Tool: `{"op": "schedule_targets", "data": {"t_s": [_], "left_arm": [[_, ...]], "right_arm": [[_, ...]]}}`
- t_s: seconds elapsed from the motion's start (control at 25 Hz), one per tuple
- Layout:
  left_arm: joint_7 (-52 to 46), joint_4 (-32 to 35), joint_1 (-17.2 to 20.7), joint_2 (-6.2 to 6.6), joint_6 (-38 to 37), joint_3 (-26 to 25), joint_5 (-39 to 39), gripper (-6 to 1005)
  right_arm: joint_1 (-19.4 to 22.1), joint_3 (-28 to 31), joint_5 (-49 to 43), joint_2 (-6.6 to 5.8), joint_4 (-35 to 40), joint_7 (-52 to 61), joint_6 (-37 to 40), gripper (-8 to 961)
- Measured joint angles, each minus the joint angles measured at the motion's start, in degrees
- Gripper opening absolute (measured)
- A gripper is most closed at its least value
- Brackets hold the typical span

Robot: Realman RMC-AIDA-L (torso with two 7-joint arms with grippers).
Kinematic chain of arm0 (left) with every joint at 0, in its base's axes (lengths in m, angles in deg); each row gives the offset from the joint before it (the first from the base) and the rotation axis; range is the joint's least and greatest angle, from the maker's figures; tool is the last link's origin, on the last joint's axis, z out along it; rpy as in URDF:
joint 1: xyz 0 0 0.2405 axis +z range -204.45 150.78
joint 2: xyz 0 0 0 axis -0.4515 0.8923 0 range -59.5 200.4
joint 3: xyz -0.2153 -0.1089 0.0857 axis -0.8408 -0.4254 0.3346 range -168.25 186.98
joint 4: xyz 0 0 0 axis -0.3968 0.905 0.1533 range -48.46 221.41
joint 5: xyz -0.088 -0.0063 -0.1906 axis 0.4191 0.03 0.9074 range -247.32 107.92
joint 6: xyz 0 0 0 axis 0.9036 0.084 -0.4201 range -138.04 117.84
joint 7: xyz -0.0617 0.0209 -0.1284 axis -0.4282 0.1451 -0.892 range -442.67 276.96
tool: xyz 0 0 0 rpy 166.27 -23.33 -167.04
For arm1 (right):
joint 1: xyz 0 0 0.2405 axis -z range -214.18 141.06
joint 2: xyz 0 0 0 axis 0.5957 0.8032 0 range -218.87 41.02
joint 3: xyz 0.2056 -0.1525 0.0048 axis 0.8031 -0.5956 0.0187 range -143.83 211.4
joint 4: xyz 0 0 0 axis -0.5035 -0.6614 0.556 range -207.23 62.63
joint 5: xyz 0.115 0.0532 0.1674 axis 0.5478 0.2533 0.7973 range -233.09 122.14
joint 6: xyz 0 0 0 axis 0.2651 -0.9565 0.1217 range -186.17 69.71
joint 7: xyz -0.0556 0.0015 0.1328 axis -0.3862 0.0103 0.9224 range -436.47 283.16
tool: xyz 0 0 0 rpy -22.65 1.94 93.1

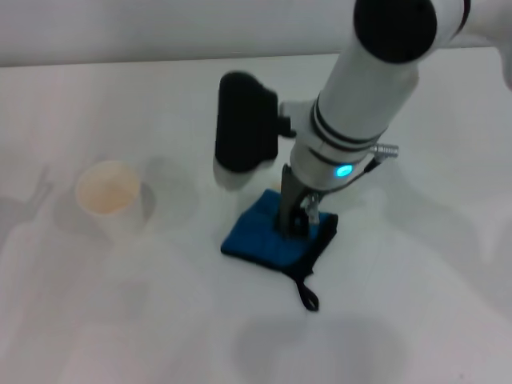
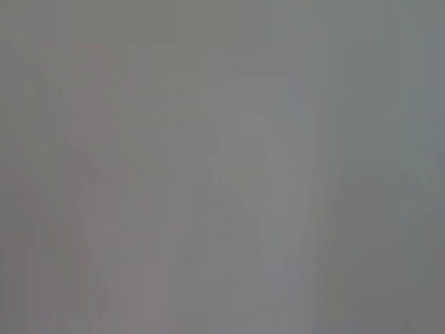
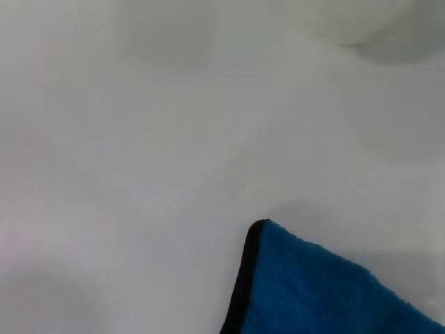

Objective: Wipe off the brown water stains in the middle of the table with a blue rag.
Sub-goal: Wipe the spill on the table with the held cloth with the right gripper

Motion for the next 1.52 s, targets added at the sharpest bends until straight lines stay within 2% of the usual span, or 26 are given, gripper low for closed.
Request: {"op": "schedule_targets", "data": {"t_s": [0.28, 0.4, 0.76, 0.88, 1.04, 1.2, 1.24, 1.28, 1.32, 1.52], "left_arm": [[-0.2, 0.0, -0.2, -0.22, 0.0, 0.0, 0.0, 880], [-0.3, 0.0, -0.3, -0.29, 0.0, 0.5, 0.0, 880], [-0.1, 0.0, -0.2, -0.22, 1.3, 1.6, 0.0, 881], [-0.1, 0.0, -0.2, -0.21, 1.3, 1.6, 0.1, 882], [-0.1, 0.0, -0.5, -0.2, 1.4, 1.6, 0.1, 882], [-0.1, 0.0, -1.0, -0.21, 1.2, 1.6, 0.1, 882], [0.0, 0.0, -1.2, -0.21, 1.1, 1.6, 0.1, 882], [0.0, 0.0, -1.3, -0.21, 1.0, 1.6, 0.1, 882], [0.0, 0.0, -1.3, -0.21, 1.0, 1.6, 0.1, 882], [0.0, 0.0, -1.3, -0.22, 1.0, 1.7, 0.1, 881]], "right_arm": [[-3.8, 8.9, -1.9, -0.09, -12.1, 1.5, 5.6, 23], [-4.0, 14.0, -4.6, -0.4, -15.2, 1.6, 6.5, 24], [0.3, 33.3, -22.6, -0.97, -16.3, 5.4, 6.4, 24], [2.0, 36.8, -26.6, -1.03, -15.6, 5.9, 5.6, 24], [3.3, 37.9, -28.0, -0.8, -14.4, 6.0, 4.7, 24], [3.5, 35.8, -23.8, -0.34, -13.4, 3.8, 2.5, 24], [3.5, 34.4, -21.8, -0.27, -13.1, 3.2, 1.9, 24], [3.4, 30.1, -17.1, -0.23, -11.9, 2.7, 0.7, 24], [3.4, 30.1, -17.1, -0.23, -11.9, 2.7, 0.7, 24], [3.3, 19.1, -6.7, 0.05, -7.6, 3.0, -1.3, 24]]}}
